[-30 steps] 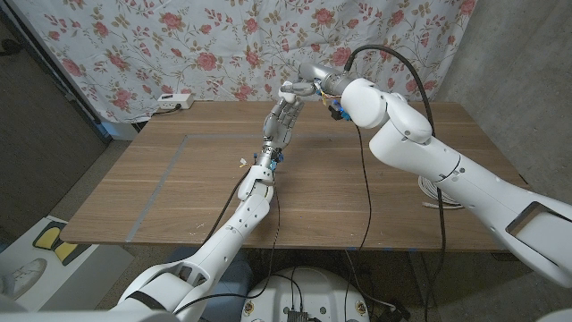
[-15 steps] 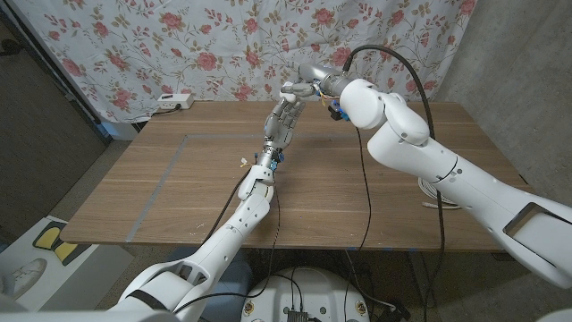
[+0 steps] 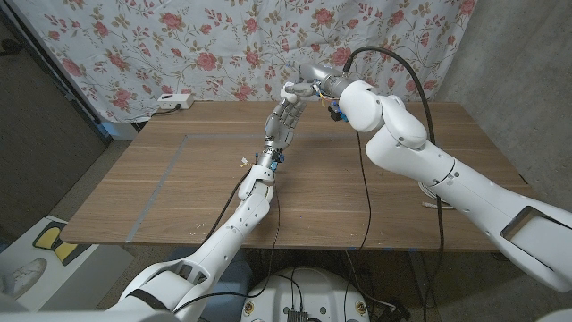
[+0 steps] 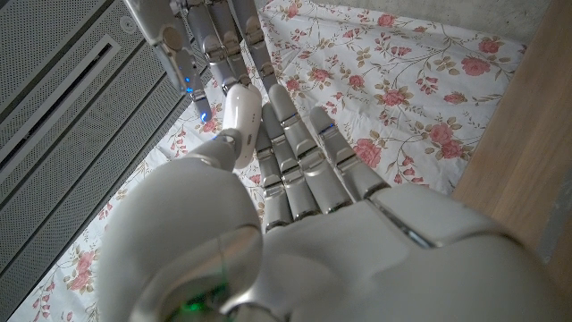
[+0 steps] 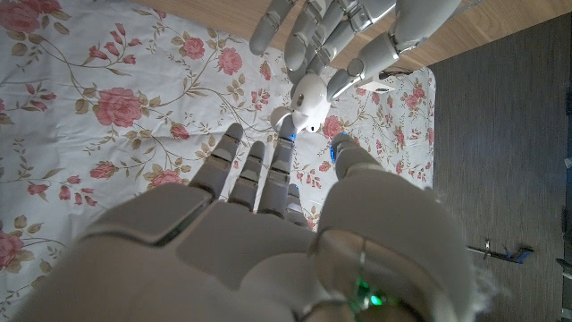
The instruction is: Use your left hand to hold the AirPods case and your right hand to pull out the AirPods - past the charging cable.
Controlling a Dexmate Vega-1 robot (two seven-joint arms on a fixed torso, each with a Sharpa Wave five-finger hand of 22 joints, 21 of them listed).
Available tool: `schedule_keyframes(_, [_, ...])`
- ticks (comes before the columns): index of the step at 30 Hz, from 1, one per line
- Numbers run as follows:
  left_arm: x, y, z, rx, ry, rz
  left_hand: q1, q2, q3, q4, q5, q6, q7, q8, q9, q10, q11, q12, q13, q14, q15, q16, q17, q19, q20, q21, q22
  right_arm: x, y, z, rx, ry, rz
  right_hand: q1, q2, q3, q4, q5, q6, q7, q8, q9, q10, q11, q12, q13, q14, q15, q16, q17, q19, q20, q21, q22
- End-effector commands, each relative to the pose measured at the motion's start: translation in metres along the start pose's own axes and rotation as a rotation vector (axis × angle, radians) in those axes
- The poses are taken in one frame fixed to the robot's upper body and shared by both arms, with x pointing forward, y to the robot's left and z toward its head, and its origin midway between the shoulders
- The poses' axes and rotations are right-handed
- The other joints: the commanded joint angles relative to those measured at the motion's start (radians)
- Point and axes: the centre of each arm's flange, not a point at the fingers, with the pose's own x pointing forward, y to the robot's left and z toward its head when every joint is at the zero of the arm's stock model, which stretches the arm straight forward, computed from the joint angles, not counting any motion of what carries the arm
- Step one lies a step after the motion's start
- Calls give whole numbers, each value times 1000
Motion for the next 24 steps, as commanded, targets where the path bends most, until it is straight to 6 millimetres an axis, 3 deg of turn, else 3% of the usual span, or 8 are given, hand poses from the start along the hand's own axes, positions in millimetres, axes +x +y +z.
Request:
schedule_keyframes(1, [1,-1,-1,-2,4,-19,17,30,39,-24,6,86,-50,46,398,43,-42,-4,3,4,-4,-2,3,-7,1,8,-1,3,6,2,-7,-1,-3,26,-5,11,-12,5,5,0,-4,0,7,-23,13,14,1,-14,3,2,4,-10,0,1])
schedule_keyframes(11, [4,-1,-3,-11,17,-36,15,29,39,-25,6,85,-54,47,396,42,-42,-6,4,3,-3,-4,2,-10,1,14,-1,5,10,0,-8,7,5,75,-17,19,-37,3,-6,5,-12,0,-4,-40,44,53,9,-24,0,6,5,5,0,2])
schedule_keyframes(24, [4,-1,-4,1,27,-33,14,31,40,-27,6,81,-53,49,395,42,-42,-9,5,0,-3,-4,3,-14,2,23,-3,7,13,-2,-2,11,-2,95,-9,9,-20,-11,0,-13,-15,1,-14,-59,97,113,16,-50,9,30,-4,-3,-1,3])
